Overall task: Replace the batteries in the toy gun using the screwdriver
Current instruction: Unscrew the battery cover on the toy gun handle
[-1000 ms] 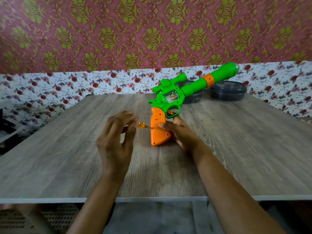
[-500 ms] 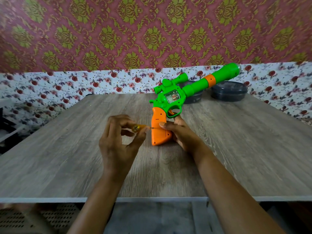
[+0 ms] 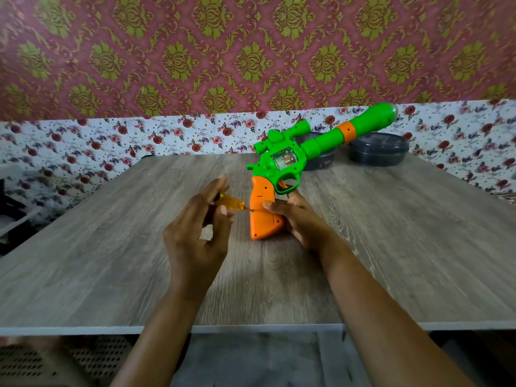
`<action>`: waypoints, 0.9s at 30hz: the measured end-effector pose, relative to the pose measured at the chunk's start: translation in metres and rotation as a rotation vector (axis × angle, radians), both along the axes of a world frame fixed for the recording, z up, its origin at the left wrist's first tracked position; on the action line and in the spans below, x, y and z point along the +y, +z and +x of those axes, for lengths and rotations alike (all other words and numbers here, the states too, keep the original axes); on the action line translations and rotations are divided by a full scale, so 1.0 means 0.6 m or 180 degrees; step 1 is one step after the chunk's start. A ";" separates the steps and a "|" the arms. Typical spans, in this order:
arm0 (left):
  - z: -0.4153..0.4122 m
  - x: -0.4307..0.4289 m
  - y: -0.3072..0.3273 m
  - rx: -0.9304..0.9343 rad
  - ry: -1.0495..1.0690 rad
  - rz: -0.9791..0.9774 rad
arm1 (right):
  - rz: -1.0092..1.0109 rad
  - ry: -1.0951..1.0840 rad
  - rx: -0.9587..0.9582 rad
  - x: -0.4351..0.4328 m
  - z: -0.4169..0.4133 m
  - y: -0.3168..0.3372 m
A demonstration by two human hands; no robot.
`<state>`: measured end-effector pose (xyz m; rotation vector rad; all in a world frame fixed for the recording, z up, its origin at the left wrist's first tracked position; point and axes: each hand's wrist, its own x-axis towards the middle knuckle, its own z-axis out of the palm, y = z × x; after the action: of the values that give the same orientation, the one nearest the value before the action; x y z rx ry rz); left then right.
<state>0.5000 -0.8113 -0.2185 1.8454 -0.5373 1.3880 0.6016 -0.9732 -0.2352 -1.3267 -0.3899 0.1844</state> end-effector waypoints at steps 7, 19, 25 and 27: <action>-0.002 -0.001 0.003 0.0060 -0.0008 -0.0240 | -0.0044 -0.0003 0.0010 0.001 0.004 -0.003; 0.002 -0.002 0.000 0.0125 -0.0195 0.0045 | -0.0041 -0.0031 0.0040 0.002 0.006 -0.003; 0.004 0.003 -0.001 0.0021 -0.0029 -0.0025 | -0.0022 -0.0008 0.0029 0.000 0.006 -0.003; 0.003 0.002 -0.001 -0.0025 0.0096 -0.0041 | -0.0001 0.0017 0.0022 0.001 0.004 -0.002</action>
<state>0.5019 -0.8101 -0.2192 1.8456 -0.5053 1.4159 0.6040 -0.9724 -0.2367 -1.3250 -0.3875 0.1935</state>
